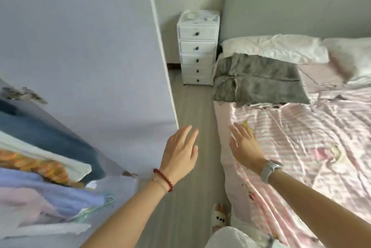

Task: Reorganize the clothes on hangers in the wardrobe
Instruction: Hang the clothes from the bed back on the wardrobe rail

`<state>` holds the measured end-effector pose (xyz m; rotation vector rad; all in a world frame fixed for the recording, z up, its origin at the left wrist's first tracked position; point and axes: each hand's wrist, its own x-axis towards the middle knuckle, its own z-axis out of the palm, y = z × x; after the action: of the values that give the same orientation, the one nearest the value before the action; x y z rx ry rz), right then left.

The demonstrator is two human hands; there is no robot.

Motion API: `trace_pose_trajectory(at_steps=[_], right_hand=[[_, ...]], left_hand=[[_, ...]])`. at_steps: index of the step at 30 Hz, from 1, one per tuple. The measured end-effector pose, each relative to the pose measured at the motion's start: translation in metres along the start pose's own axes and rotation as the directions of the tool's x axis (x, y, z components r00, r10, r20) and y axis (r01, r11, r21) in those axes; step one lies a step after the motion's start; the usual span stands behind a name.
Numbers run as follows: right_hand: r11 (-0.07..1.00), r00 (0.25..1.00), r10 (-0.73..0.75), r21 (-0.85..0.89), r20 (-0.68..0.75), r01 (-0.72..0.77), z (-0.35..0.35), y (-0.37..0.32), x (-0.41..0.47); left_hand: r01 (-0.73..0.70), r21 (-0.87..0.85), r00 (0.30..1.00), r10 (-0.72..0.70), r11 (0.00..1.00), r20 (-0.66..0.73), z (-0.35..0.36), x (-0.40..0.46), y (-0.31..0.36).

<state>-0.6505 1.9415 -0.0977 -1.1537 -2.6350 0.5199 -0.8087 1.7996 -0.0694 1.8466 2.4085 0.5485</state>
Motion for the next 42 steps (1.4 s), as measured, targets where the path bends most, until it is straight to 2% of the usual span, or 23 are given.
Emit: trace_pose_trajectory(at_steps=[6, 11, 13, 20, 24, 27, 30, 32, 36, 39, 40, 42], right_hand=[[0.941, 0.939, 0.335, 0.067, -0.073, -0.331, -0.053, 0.137, 0.022], [0.849, 0.849, 0.521, 0.158, -0.087, -0.504, -0.081, 0.224, 0.039], [0.802, 0.806, 0.586, 0.205, -0.085, -0.561, -0.086, 0.253, 0.05], [0.634, 0.673, 0.738, 0.384, -0.042, -0.671, -0.086, 0.359, 0.12], [0.458, 0.539, 0.841, 0.469, 0.047, -0.755, -0.071, 0.42, 0.178], [0.421, 0.529, 0.839, 0.459, 0.132, -0.782, -0.048, 0.465, 0.219], [0.39, 0.5, 0.851, 0.444, 0.162, -0.807, -0.021, 0.504, 0.253], [0.303, 0.431, 0.882, 0.473, 0.189, -0.827, -0.004, 0.525, 0.27], [-0.001, 0.231, 0.921, 0.593, 0.314, -0.805, 0.019, 0.555, 0.292], [-0.115, 0.093, 0.953, 0.629, 0.287, -0.769, 0.016, 0.566, 0.309], [-0.136, 0.078, 0.956, 0.661, 0.284, -0.738, 0.014, 0.569, 0.313], [-0.064, 0.12, 0.97, 0.697, 0.212, -0.715, 0.008, 0.574, 0.323]], left_hand=[[-0.105, -0.051, 0.989, 0.11, 0.993, 0.102, 0.069, 0.151, 0.089], [-0.154, -0.125, 0.955, 0.18, 0.98, 0.236, 0.127, 0.242, 0.138], [-0.135, -0.156, 0.934, 0.178, 0.978, 0.31, 0.149, 0.275, 0.151], [-0.141, -0.097, 0.894, 0.169, 0.985, 0.415, 0.23, 0.384, 0.183], [-0.142, -0.106, 0.836, 0.176, 0.984, 0.52, 0.285, 0.444, 0.186], [-0.124, -0.122, 0.812, 0.172, 0.985, 0.558, 0.337, 0.48, 0.179], [-0.152, -0.062, 0.802, 0.16, 0.986, 0.576, 0.385, 0.501, 0.167], [-0.154, -0.016, 0.778, 0.131, 0.988, 0.615, 0.41, 0.508, 0.156], [-0.152, -0.012, 0.686, 0.115, 0.988, 0.718, 0.436, 0.51, 0.135], [-0.127, -0.041, 0.643, 0.114, 0.991, 0.757, 0.443, 0.513, 0.129], [-0.111, -0.045, 0.635, 0.106, 0.993, 0.765, 0.444, 0.515, 0.129], [-0.093, -0.045, 0.623, 0.093, 0.995, 0.777, 0.444, 0.517, 0.128]])
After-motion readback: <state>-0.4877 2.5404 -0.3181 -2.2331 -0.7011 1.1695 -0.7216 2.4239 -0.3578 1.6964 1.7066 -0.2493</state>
